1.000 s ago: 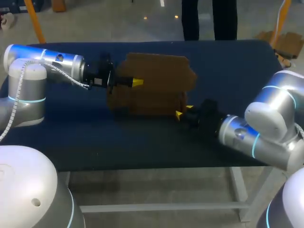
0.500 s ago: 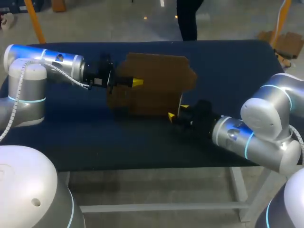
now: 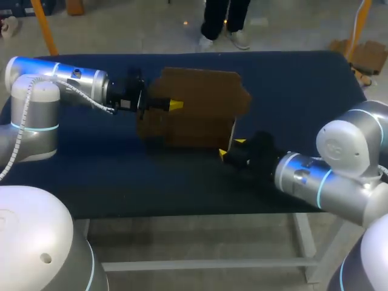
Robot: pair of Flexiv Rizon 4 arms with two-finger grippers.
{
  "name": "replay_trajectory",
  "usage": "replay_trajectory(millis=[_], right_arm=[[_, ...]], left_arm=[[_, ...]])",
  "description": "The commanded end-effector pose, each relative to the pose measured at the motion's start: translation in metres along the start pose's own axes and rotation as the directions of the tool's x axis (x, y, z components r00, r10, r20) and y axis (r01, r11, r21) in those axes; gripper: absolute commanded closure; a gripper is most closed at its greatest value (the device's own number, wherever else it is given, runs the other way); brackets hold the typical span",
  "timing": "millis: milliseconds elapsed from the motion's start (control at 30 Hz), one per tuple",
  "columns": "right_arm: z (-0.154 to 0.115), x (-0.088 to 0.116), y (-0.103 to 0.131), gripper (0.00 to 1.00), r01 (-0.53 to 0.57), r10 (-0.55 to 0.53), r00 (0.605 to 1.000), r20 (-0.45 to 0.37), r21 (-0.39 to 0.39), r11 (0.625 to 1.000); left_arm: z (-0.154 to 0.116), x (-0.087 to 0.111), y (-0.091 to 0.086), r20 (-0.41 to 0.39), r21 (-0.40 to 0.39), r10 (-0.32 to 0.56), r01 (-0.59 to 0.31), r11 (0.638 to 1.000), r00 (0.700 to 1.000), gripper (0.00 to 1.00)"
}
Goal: Assemble the packaging by folding the flat box into shape, placing the metal phone stand inside, and closing the box properly
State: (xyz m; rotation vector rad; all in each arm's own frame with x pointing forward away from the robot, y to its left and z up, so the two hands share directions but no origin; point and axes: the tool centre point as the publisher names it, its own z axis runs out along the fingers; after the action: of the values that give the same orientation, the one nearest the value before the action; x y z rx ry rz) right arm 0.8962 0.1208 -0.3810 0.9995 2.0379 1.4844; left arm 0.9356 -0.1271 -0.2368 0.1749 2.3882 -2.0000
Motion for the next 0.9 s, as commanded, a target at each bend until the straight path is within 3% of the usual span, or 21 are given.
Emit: replay_trajectory(millis=[33,367,667,900], right_arm=[[-0.013,0.001,-0.003,0.28,0.007,-0.005,0.997,0.08,-0.014,1.0],[-0.03,-0.009,-0.006,0.27,0.047,-0.045,0.997,0.067,-0.026,0.999],[-0.035,-0.031,-0.005,0.26,0.093,-0.091,0.995,0.048,-0.038,0.995],[-0.032,-0.046,0.0,0.31,0.109,-0.108,0.994,0.028,-0.054,0.993]], left_arm=[[0.001,0.001,0.003,-0.001,0.0,0.0,0.0,1.0,1.0,1.0],[0.001,0.001,0.003,-0.001,0.0,0.0,0.0,1.0,1.0,1.0],[0.001,0.001,0.003,-0.001,0.0,0.0,0.0,1.0,1.0,1.0],[0.001,0.001,0.003,-0.001,0.0,0.0,0.0,1.0,1.0,1.0]])
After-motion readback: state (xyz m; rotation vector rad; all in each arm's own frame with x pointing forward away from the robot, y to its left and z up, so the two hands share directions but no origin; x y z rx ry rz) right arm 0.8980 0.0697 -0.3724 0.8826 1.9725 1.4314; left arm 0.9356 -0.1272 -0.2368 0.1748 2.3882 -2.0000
